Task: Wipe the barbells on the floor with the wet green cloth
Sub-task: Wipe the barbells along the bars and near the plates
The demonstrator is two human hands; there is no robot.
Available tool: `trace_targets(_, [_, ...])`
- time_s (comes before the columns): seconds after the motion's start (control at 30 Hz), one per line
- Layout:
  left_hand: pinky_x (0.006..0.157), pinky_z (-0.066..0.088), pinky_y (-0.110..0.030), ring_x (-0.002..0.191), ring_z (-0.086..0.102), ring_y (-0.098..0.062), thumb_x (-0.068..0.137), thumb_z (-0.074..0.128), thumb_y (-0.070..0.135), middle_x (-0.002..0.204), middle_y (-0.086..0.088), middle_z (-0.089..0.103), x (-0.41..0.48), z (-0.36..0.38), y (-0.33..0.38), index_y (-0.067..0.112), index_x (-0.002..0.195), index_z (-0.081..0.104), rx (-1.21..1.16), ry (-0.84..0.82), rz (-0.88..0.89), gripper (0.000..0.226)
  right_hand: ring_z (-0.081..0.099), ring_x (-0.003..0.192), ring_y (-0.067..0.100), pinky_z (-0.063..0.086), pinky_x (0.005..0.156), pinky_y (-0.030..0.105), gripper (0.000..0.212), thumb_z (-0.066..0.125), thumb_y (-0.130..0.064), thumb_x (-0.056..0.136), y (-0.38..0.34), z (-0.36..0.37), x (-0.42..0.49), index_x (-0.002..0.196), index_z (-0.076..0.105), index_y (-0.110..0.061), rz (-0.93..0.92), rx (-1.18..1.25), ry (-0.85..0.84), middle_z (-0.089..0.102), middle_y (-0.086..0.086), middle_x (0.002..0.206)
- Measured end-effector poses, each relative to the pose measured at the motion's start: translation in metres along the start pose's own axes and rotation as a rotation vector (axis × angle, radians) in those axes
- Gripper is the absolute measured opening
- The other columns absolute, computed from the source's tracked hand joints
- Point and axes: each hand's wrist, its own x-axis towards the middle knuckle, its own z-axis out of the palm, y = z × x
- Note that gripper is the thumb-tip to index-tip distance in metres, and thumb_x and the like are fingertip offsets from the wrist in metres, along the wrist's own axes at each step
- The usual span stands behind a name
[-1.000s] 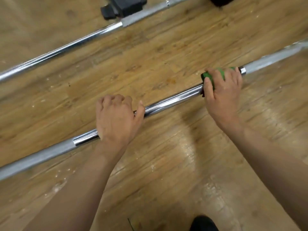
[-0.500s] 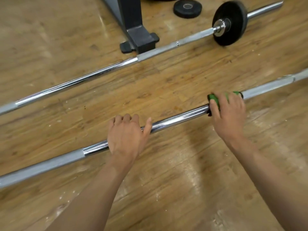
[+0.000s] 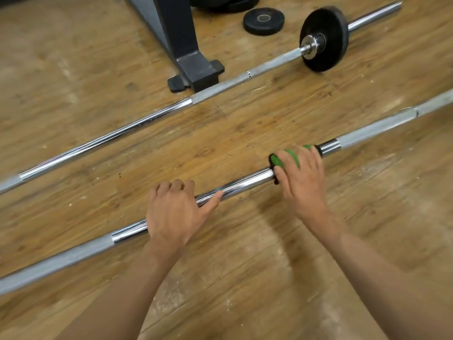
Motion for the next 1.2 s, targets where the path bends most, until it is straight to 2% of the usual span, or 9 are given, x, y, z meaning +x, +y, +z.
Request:
trace_targets(0.13, [0.097, 0.040, -0.051, 0.082, 0.064, -0.038, 0.095, 0.006, 0.084, 0.078, -0.012, 0.070, 0.003, -0.003, 0.001, 0.013, 0.082, 0.072, 0.044, -0.012, -0.001, 0.098, 0.042, 0.143, 0.037, 0.021, 0.124, 0.054, 0.047, 0.032, -0.037, 0.111, 0.042, -0.010, 0.016, 0.136, 0.059, -0.009, 0.272, 0.017, 0.073, 0.057, 0.023, 0.138])
trace_targets(0.27, [0.100, 0.041, -0.054, 0.079, 0.065, -0.037, 0.096, 0.014, 0.082, 0.076, -0.011, 0.070, 0.004, -0.004, 0.002, 0.013, 0.081, 0.071, 0.083, 0.003, 0.001, 0.091, 0.043, 0.142, 0.040, 0.024, 0.123, 0.060, 0.036, 0.042, -0.027, 0.110, -0.012, 0.001, 0.013, 0.131, 0.062, -0.007, 0.349, 0.012, 0.181, 0.057, 0.025, 0.135])
trace_targets(0.4, [0.099, 0.042, -0.053, 0.077, 0.067, -0.036, 0.096, 0.020, 0.080, 0.075, -0.011, 0.071, 0.004, -0.005, 0.002, 0.014, 0.080, 0.071, 0.101, -0.005, -0.002, 0.085, 0.045, 0.141, 0.036, 0.011, 0.128, 0.052, 0.033, 0.038, -0.034, 0.111, -0.083, 0.024, -0.014, 0.133, 0.057, -0.018, 0.073, 0.114, 0.074, 0.061, 0.018, 0.129])
trace_targets(0.57, [0.100, 0.041, -0.052, 0.078, 0.068, -0.034, 0.094, 0.015, 0.082, 0.073, -0.009, 0.071, 0.008, -0.005, 0.002, 0.015, 0.080, 0.071, 0.100, -0.027, -0.012, 0.088, 0.044, 0.142, 0.032, 0.010, 0.129, 0.043, 0.034, 0.048, -0.038, 0.108, -0.031, 0.019, -0.009, 0.139, 0.049, -0.025, -0.224, 0.044, 0.015, 0.060, 0.016, 0.138])
trace_targets(0.63, [0.101, 0.041, -0.051, 0.078, 0.068, -0.034, 0.094, 0.014, 0.082, 0.072, -0.009, 0.071, 0.008, -0.006, 0.002, 0.015, 0.080, 0.071, 0.100, -0.029, -0.009, 0.089, 0.039, 0.144, 0.033, 0.005, 0.130, 0.042, 0.036, 0.043, -0.036, 0.108, 0.007, 0.010, -0.001, 0.139, 0.047, -0.020, -0.062, 0.026, 0.061, 0.056, 0.018, 0.141])
trace_targets(0.73, [0.101, 0.039, -0.052, 0.077, 0.068, -0.034, 0.094, 0.013, 0.081, 0.070, -0.009, 0.070, 0.007, -0.006, 0.002, 0.015, 0.079, 0.070, 0.091, -0.009, -0.007, 0.089, 0.035, 0.150, 0.035, 0.014, 0.127, 0.050, 0.042, 0.032, -0.037, 0.111, 0.040, -0.004, 0.013, 0.139, 0.053, -0.013, 0.238, 0.049, 0.118, 0.054, 0.019, 0.144])
trace_targets(0.87, [0.101, 0.039, -0.052, 0.077, 0.068, -0.034, 0.095, 0.009, 0.082, 0.067, -0.008, 0.069, 0.008, -0.006, 0.004, 0.015, 0.079, 0.070, 0.080, -0.017, 0.005, 0.092, 0.036, 0.148, 0.036, 0.023, 0.124, 0.059, 0.035, 0.042, -0.026, 0.109, 0.001, -0.001, 0.020, 0.132, 0.061, -0.008, 0.380, 0.061, 0.177, 0.056, 0.021, 0.141])
trace_targets(1.03, [0.103, 0.038, -0.053, 0.078, 0.068, -0.034, 0.094, 0.014, 0.081, 0.067, -0.008, 0.070, 0.006, -0.007, 0.004, 0.016, 0.081, 0.074, 0.101, -0.039, 0.007, 0.090, 0.045, 0.141, 0.034, 0.006, 0.130, 0.045, 0.034, 0.045, -0.032, 0.106, -0.084, 0.022, -0.015, 0.130, 0.064, -0.016, 0.041, 0.141, 0.067, 0.064, 0.017, 0.126])
trace_targets(1.2, [0.113, 0.032, -0.053, 0.089, 0.070, -0.031, 0.094, 0.008, 0.082, 0.075, -0.007, 0.074, 0.004, -0.008, 0.005, 0.019, 0.094, 0.079, 0.108, -0.049, 0.017, 0.095, 0.064, 0.109, 0.031, 0.025, 0.124, 0.046, 0.034, 0.053, -0.035, 0.103, -0.050, 0.014, 0.002, 0.127, 0.068, -0.015, -0.231, 0.071, 0.034, 0.068, 0.015, 0.102])
